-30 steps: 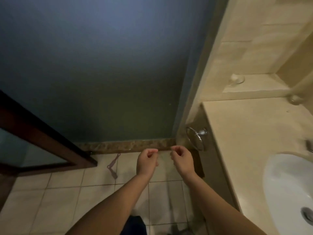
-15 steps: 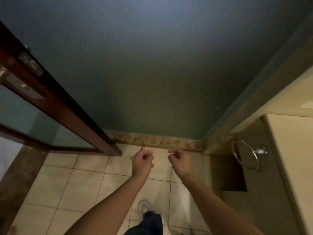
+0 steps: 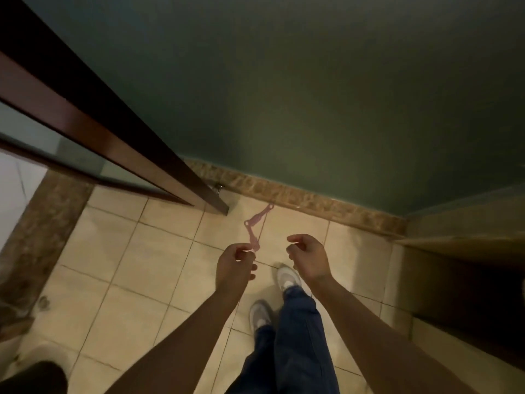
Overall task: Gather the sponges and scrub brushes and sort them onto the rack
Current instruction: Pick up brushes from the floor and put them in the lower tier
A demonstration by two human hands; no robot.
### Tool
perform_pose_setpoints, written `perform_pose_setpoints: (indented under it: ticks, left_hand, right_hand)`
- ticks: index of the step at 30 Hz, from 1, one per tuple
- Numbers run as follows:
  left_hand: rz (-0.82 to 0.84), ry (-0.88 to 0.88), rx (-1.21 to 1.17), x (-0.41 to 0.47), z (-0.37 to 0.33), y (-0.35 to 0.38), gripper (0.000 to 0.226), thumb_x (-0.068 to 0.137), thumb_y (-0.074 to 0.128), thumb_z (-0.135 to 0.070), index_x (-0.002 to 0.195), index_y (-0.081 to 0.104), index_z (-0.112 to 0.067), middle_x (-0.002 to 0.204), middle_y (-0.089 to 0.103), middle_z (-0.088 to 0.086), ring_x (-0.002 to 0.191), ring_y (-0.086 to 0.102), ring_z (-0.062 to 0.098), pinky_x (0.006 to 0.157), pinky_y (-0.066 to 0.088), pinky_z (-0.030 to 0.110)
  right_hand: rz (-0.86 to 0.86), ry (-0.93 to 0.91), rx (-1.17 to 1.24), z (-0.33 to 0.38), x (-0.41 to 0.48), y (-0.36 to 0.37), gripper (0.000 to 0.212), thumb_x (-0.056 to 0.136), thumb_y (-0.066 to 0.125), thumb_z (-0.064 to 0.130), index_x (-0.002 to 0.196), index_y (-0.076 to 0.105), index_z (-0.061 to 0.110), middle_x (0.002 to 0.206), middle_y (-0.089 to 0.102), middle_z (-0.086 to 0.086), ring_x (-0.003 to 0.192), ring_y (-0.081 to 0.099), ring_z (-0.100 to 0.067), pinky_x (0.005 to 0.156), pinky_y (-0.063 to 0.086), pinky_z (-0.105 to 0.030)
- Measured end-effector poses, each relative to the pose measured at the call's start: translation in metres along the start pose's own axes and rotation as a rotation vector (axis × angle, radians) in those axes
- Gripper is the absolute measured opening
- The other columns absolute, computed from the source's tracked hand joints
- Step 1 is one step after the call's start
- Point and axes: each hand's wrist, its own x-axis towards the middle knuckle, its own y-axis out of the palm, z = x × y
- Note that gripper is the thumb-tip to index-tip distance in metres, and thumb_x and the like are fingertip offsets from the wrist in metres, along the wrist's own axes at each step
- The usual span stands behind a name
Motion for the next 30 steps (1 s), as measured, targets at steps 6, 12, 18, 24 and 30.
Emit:
perform_pose_setpoints:
  ticks: [6,12,18,24,30]
  left_hand:
    - [-0.035,-0.096,0.011,0.108,0.083,0.024,0.017,0.090,0.058,-0.010,0.106,0.063,-0.017,0.097,0.066,0.004,0.077,0.067,0.014,0.061,0.056,0.023]
    - [-0.042,-0.173,0.004,0.208,0.164,0.056,0.017,0.091,0.058,-0.010,0.104,0.062,-0.019,0.098,0.067,0.002,0.084,0.068,0.018,0.070,0.057,0.030]
    - [-0.012,-0.251,-0.041,0.293,0.235,0.077,0.021,0.090,0.059,-0.006,0.110,0.060,-0.014,0.094,0.066,0.005,0.083,0.064,0.019,0.077,0.055,0.037]
    - [-0.011,-0.301,-0.074,0.369,0.293,0.093,0.029,0.092,0.058,-0.011,0.122,0.058,-0.011,0.099,0.066,0.003,0.093,0.064,0.021,0.087,0.053,0.041]
    - [-0.128,-0.246,-0.013,0.399,0.326,0.112,0.030,0.091,0.056,-0.010,0.121,0.060,-0.012,0.118,0.064,0.009,0.108,0.061,0.025,0.097,0.050,0.045]
  right_hand:
    - [0.090,0.077,-0.080,-0.086,0.110,0.051,0.023,0.085,0.059,0.006,0.102,0.065,0.020,0.101,0.066,-0.005,0.091,0.063,-0.021,0.082,0.053,-0.038]
    - [0.150,0.135,-0.140,-0.174,0.215,0.101,0.024,0.084,0.056,0.002,0.094,0.063,0.022,0.095,0.066,-0.008,0.081,0.059,-0.020,0.073,0.047,-0.030]
    - [0.185,0.064,-0.218,-0.245,0.299,0.149,0.029,0.089,0.052,0.005,0.116,0.063,0.006,0.100,0.061,-0.006,0.090,0.053,-0.018,0.090,0.047,-0.038]
    - [0.173,0.037,-0.235,-0.302,0.360,0.182,0.031,0.090,0.049,0.001,0.117,0.064,0.003,0.120,0.064,-0.013,0.111,0.058,-0.024,0.093,0.040,-0.025]
    - [0.159,0.130,-0.110,-0.323,0.388,0.188,0.023,0.089,0.055,0.006,0.105,0.068,0.016,0.097,0.064,0.005,0.101,0.059,-0.019,0.098,0.049,-0.042]
